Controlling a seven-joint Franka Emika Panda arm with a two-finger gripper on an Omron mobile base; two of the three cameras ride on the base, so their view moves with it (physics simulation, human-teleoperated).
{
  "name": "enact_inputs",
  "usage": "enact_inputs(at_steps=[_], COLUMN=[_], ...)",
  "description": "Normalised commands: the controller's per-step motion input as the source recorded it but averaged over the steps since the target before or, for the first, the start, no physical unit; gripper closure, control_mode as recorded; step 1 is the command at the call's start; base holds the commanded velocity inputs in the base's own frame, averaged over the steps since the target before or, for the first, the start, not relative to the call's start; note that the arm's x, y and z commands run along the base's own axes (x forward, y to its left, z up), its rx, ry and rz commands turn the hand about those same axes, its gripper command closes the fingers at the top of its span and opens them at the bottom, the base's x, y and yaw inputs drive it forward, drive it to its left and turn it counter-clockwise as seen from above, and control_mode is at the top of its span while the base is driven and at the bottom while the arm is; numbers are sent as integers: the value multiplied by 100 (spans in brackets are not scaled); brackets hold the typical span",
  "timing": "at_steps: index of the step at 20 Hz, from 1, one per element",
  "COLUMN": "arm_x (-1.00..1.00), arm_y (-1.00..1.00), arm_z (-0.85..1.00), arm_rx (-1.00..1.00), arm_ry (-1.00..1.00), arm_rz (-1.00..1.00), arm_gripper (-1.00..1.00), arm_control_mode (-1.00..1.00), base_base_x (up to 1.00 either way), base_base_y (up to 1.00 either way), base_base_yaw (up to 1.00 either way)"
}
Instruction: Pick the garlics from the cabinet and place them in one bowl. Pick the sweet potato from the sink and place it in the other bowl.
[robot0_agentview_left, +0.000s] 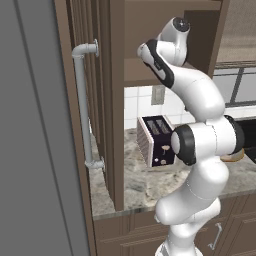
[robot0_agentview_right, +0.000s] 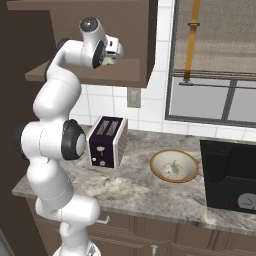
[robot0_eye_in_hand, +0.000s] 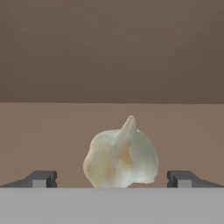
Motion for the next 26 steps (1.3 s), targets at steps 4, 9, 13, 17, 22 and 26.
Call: enact_inputs(at_steps=[4,9,13,17,22,26], arm_x=[7,15,26,31,6,0], arm_y=[0,-1,-5,-5,0,0], arm_z=[-7,-2,0,0,0,0], arm_rx=[0,0,0,0,0,0], arm_ry=[3,4,4,3,1,0], arm_rz=[0,0,0,0,0,0], arm_gripper=[-100,-100,-100,-100,-100,-100], arm_control_mode=[-100,-100,-100,-100,-100,-100], base_base_x=[0,0,0,0,0,0], base_base_y=[0,0,0,0,0,0], base_base_yaw=[0,0,0,0,0,0])
